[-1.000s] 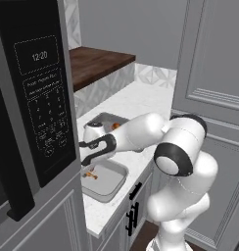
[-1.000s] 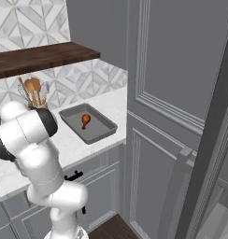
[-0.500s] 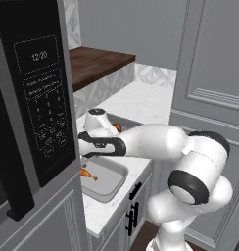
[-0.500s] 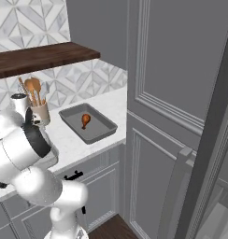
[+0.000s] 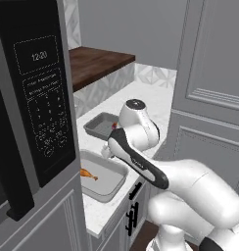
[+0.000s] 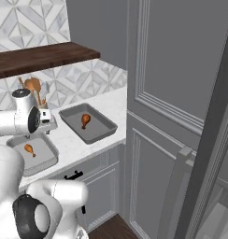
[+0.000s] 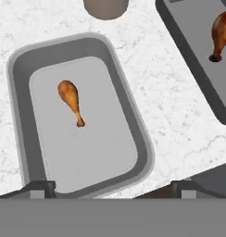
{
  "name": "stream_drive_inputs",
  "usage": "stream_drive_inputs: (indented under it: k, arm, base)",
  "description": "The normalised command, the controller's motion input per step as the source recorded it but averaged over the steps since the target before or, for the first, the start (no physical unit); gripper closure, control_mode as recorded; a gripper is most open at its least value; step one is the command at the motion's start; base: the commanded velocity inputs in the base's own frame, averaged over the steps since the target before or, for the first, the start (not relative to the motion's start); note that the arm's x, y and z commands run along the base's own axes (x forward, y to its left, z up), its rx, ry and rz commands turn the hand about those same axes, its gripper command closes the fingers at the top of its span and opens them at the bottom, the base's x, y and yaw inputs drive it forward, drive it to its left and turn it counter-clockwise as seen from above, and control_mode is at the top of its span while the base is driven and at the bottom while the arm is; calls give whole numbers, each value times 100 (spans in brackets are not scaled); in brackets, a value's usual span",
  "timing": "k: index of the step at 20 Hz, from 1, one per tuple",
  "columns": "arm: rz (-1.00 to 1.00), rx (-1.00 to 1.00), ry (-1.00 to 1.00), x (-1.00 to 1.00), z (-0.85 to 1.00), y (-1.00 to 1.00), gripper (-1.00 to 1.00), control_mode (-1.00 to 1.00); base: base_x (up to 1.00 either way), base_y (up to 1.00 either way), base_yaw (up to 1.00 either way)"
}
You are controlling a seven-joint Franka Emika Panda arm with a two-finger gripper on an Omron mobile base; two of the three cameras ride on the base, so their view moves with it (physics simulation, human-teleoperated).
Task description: Place one lemon wedge and one chicken drumstick in each tupperware on the nearby counter, to pack two identical lunches.
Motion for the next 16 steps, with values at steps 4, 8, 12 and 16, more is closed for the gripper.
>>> stream_drive_inputs:
  k: [4, 8, 12, 16]
  arm:
    - [-31, 9, 0, -53, 95, -100, -100, -100]
    - [-31, 9, -2, -58, 83, -99, -100, -100]
    - [-45, 3, 0, -68, 12, -64, -100, -100]
    - [-38, 0, -2, -56, 0, -45, -100, -100]
  base:
    - [0, 0, 0]
    - [0, 0, 0]
    - [0, 0, 0]
    - [0, 0, 0]
